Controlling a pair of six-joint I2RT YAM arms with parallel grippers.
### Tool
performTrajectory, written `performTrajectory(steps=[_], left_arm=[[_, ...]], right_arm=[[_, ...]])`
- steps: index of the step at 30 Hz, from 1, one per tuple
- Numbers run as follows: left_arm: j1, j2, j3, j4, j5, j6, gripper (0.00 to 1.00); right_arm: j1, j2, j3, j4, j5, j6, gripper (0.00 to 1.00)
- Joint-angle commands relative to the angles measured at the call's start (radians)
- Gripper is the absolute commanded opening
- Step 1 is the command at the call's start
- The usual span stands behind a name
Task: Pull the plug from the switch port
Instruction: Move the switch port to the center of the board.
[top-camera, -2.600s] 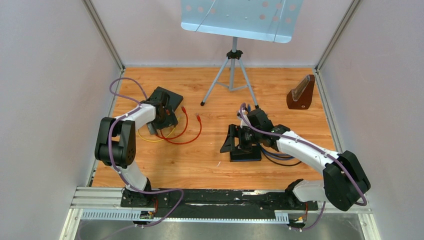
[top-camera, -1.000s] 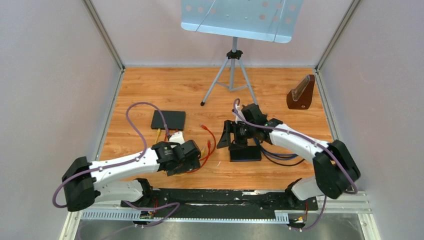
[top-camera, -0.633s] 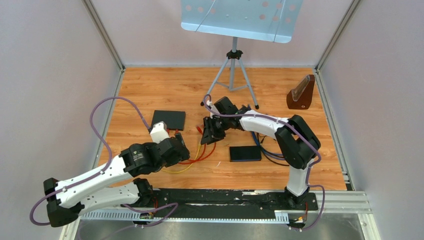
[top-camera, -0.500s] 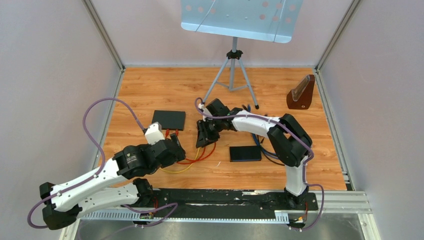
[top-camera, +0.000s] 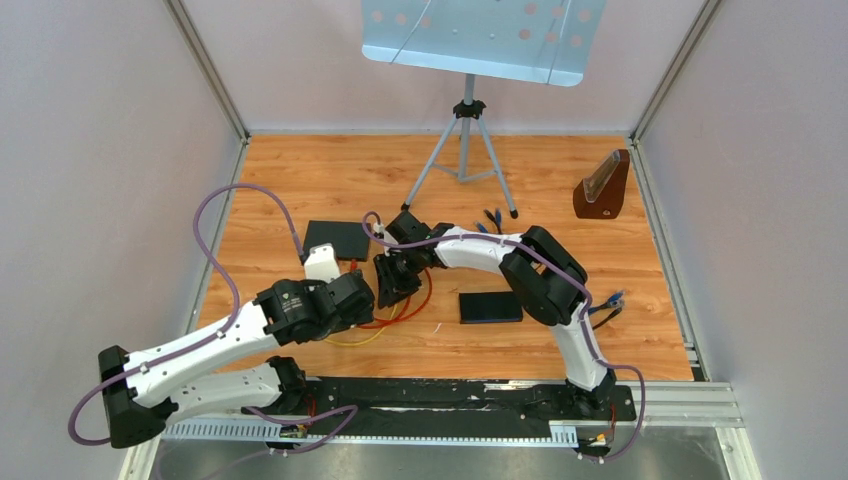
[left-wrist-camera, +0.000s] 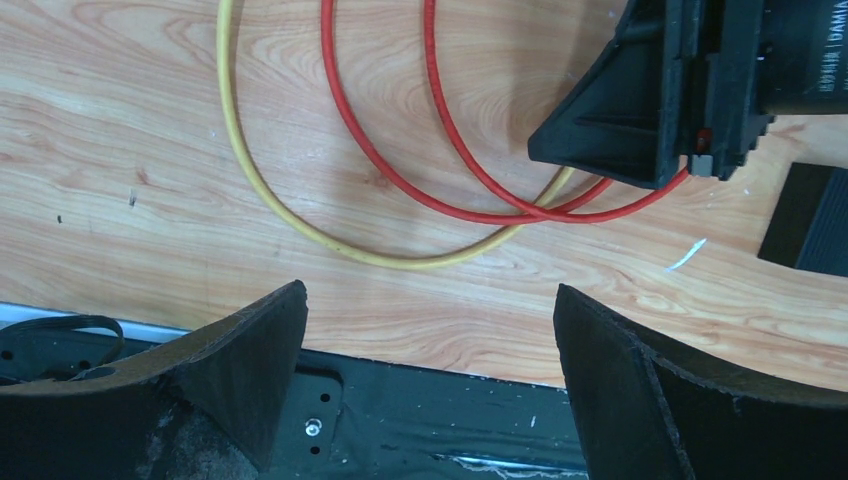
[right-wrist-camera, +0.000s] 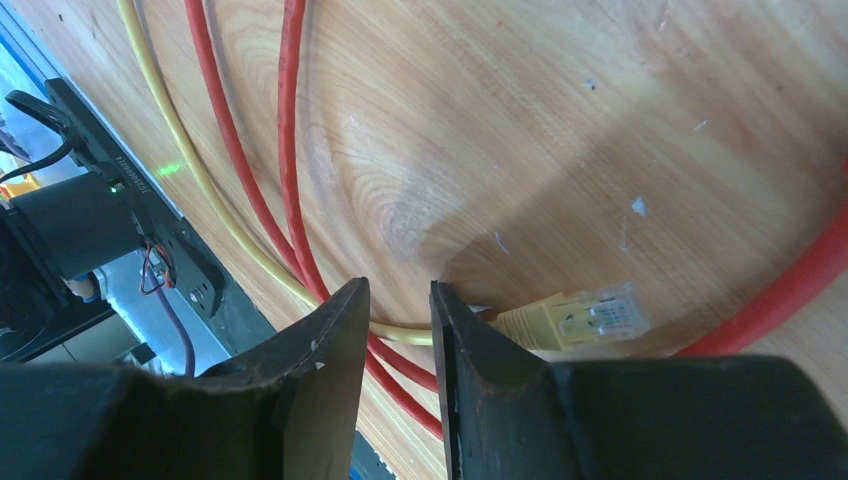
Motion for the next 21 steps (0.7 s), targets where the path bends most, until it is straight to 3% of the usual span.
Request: performTrajectory(steps=[1, 10, 21], left_arm=[[0.117, -0.014, 0.013, 0.109, 0.082, 0.145, 1.00], [0.415, -0.093, 0.009, 0.184, 0.205, 0.348, 1.00], [0.519, -0.003, 0.002, 0.232, 0.233, 0.410, 1.00]], right_arm=[[0.036, -0.029, -0.111, -0.017, 0.065, -0.033, 0.34], [0.187, -0.176, -0.397, 0.079, 0.072, 0.034, 0.35], [0.301, -0.376, -0.670, 0.178, 0.028, 0.114, 0.36]])
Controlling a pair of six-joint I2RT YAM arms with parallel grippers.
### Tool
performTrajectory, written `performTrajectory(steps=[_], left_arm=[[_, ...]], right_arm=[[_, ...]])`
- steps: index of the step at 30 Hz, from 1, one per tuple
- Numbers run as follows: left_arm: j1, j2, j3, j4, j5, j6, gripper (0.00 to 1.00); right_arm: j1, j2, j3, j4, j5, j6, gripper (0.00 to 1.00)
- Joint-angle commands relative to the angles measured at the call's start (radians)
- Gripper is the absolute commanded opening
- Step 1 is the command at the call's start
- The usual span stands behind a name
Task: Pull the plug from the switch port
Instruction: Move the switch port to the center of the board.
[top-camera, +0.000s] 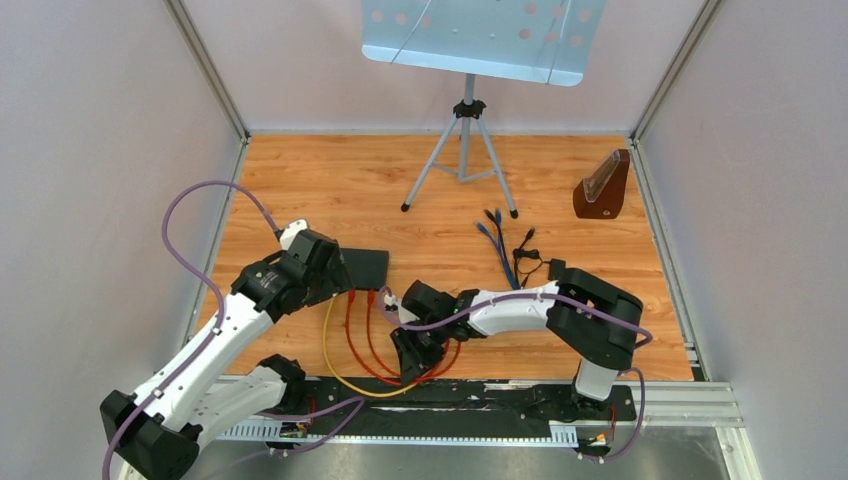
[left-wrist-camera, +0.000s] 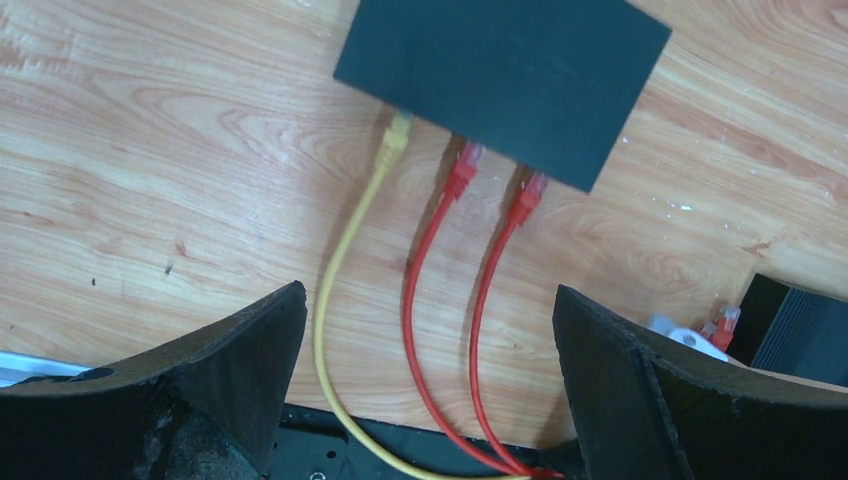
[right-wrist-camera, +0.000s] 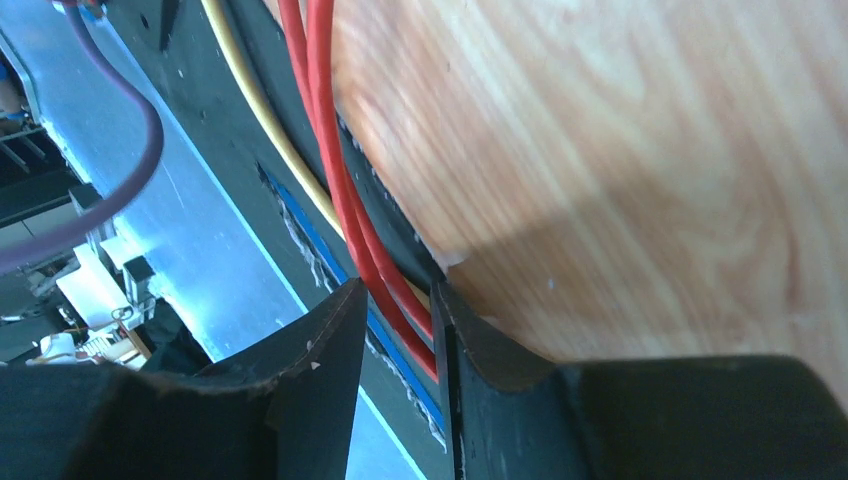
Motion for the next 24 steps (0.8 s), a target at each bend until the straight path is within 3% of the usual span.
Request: performTrajectory(steps=[1, 10, 14, 20, 24], left_arm=[[0.034, 0.031, 0.001, 0.076, 0.029, 0.052, 1.00], [0.080, 0.174, 0.009, 0.161, 0.081, 0.134, 1.00], [0.114, 0.228, 0.014, 0.182, 0.108, 0.167, 1.00], [0.142, 0.251, 0.009, 0.219, 0.141, 0.178, 1.00], [0.151, 0.255, -0.007, 0.233, 0.152, 0.179, 1.00]], right_arm=[[0.037, -0.036, -0.124, -0.051, 0.030, 0.009, 0.36], [0.025, -0.227, -0.085, -0.113, 0.134, 0.019, 0.43], [-0.003, -0.308, 0.014, -0.162, 0.274, 0.027, 0.50], [-0.112, -0.316, 0.075, -0.241, 0.456, 0.048, 0.52], [-0.225, -0.302, 0.067, -0.264, 0.463, 0.058, 0.52]])
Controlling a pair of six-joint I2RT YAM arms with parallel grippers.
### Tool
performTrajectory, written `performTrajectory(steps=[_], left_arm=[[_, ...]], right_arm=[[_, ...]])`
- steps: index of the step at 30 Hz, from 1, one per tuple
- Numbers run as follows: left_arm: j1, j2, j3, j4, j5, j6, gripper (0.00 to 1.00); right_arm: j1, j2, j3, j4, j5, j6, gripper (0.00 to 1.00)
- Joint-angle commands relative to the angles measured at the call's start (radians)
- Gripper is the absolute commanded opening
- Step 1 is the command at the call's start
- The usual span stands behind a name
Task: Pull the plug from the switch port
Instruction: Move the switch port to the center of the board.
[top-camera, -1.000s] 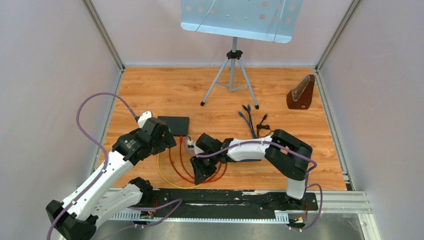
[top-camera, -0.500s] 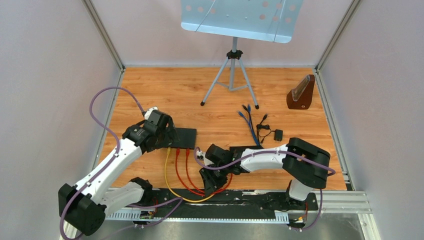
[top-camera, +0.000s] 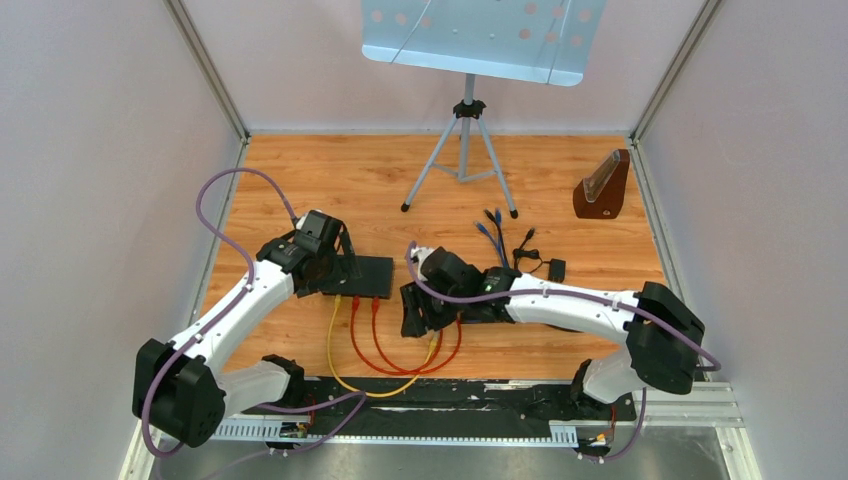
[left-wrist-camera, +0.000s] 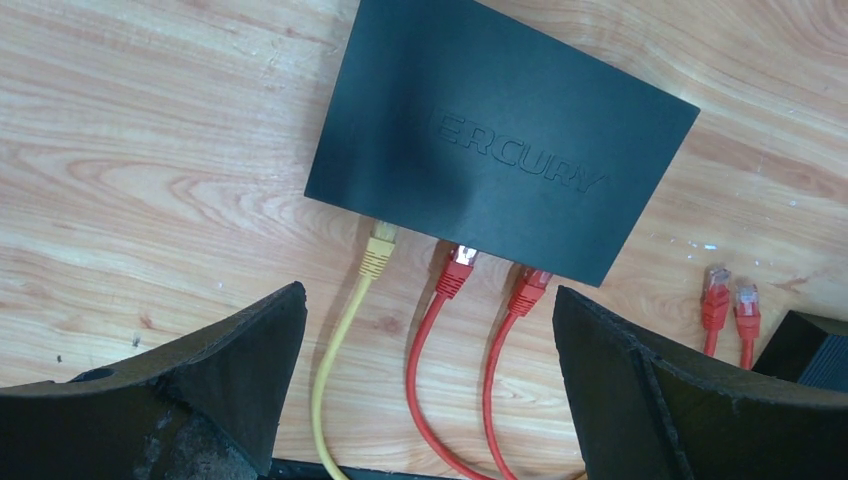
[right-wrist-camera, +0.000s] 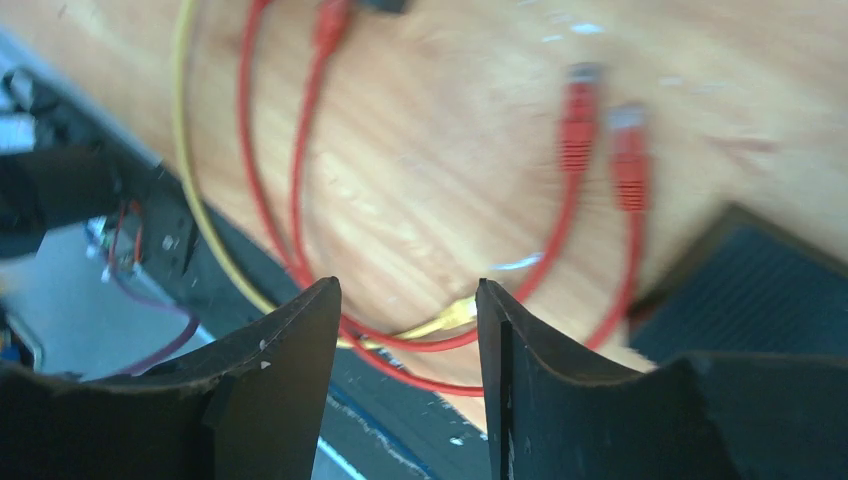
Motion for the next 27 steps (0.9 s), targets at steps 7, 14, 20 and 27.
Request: performTrajectory(steps=[7, 14, 20, 27], left_arm=[[0.025, 0.004, -0.028, 0.067, 0.032, 0.025, 1.00], [0.029, 0.018, -0.037, 0.086, 0.035, 0.031, 1.00], [0.037, 0.061, -0.035, 0.103, 0.044, 0.052, 1.00], [0.040, 0.086, -0.046, 0.123, 0.051, 0.069, 1.00]], right_arm=[[-0.188, 0.008, -0.043, -0.070, 0.090, 0.016, 0.50], [-0.213, 0.026, -0.074, -0.030, -0.003, -0.023, 0.48], [-0.212, 0.070, -0.090, -0.032, 0.021, -0.007, 0.49], [-0.255, 0.050, -0.150, -0.046, 0.071, -0.027, 0.50]])
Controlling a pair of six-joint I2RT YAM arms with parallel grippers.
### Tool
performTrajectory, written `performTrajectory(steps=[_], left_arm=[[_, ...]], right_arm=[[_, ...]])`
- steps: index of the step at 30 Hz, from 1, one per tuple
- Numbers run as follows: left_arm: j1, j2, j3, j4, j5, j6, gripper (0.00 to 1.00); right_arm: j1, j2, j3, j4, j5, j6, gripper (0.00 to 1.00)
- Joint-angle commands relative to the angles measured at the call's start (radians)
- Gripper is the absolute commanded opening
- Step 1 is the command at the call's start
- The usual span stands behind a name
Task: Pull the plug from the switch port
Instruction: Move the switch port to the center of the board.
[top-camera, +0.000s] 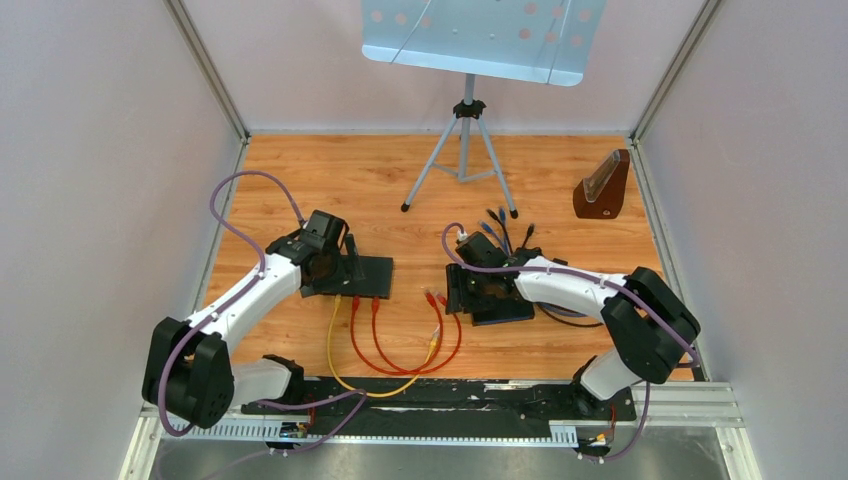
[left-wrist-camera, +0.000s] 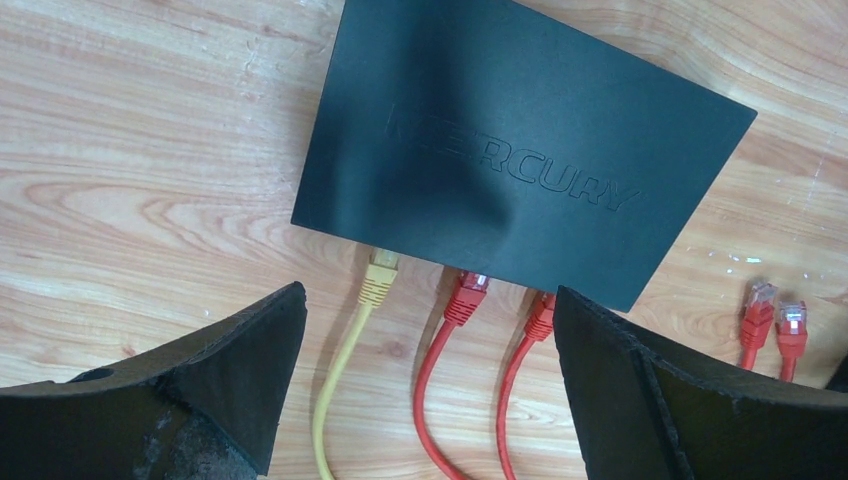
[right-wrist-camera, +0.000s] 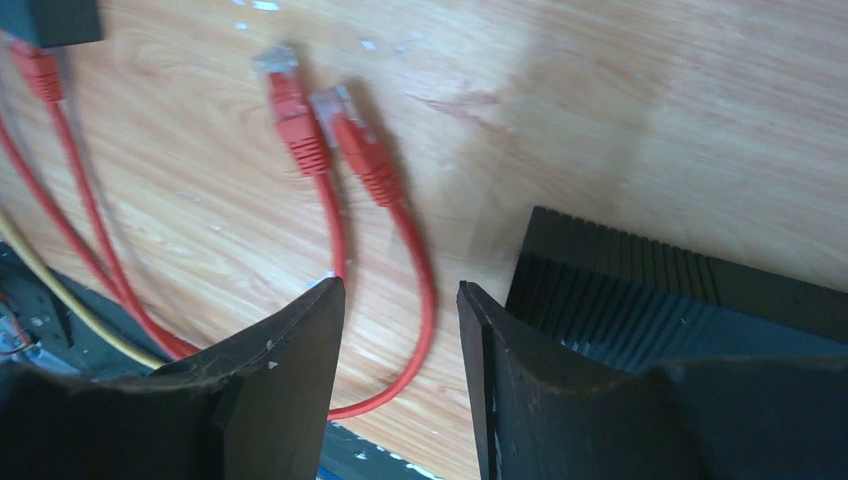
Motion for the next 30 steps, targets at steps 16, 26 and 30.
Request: performTrajectory(steps=[16, 26, 30], left_arm=[[0.027, 0.126, 0.020, 0.104, 0.007, 0.061, 1.00], [0.031, 0.126, -0.010, 0.130, 0.016, 0.066, 1.00], [0.032, 0.133, -0.011, 0.130, 0.020, 0.067, 1.00]], right_arm=[[-0.146, -0.001, -0.031, 0.000, 0.027, -0.110, 0.52], [-0.271, 0.050, 0.001, 0.065, -0.025, -0.170, 0.52], [-0.284, -0.001, 0.009, 0.054, -0.126, -0.194, 0.52]])
